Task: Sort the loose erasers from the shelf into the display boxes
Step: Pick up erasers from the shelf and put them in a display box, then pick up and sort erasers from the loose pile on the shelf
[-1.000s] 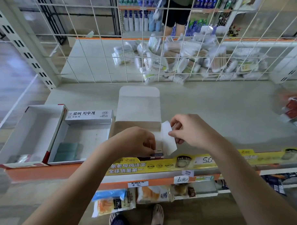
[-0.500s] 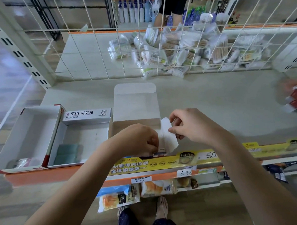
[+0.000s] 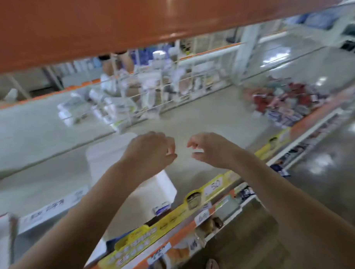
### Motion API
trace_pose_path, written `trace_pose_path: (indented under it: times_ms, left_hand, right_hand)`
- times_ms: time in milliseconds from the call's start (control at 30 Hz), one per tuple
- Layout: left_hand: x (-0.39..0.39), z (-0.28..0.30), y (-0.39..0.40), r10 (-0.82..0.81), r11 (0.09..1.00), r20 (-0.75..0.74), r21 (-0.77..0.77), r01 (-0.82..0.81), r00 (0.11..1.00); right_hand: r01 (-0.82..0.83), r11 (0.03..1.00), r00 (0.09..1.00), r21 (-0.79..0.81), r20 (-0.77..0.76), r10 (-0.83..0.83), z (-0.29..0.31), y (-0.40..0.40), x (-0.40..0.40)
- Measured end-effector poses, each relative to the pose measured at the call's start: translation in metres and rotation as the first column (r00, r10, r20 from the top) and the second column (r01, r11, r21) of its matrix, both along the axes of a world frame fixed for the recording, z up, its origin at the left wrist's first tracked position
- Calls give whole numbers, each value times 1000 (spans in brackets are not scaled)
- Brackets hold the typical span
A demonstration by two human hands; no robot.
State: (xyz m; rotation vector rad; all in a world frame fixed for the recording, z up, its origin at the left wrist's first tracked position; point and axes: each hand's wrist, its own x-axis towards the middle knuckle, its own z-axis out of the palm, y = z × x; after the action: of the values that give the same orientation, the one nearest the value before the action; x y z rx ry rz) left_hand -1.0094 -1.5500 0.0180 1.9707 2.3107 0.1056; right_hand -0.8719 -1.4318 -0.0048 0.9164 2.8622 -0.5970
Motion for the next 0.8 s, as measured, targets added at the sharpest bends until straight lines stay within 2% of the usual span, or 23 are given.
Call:
trace_pose_path:
  times_ms: [200,367,467,633,800]
  left_hand:
    - [59,6,101,-144,990,-52,-4,144,988]
    - [110,-5,194,-173,985,-76,-22,172,982]
    - [133,-19,248,-132,991,-54,-27,130,990]
    - [154,-47,313,1,1000,-21,11,-1,1000]
    - [152,-76,340,133,991,66,2,-133,989]
  right_hand:
    - [128,976,992,179,-17,-127,-4,75,52]
    - [199,959,974,203,68,-217,-11,159,106]
    - [222,949,969,224,59,-240,-15,207,138]
    - [304,906,951,295,-40,-306,-26,261,170]
    - [354,916,935,190,-98,-341,-46,285,180]
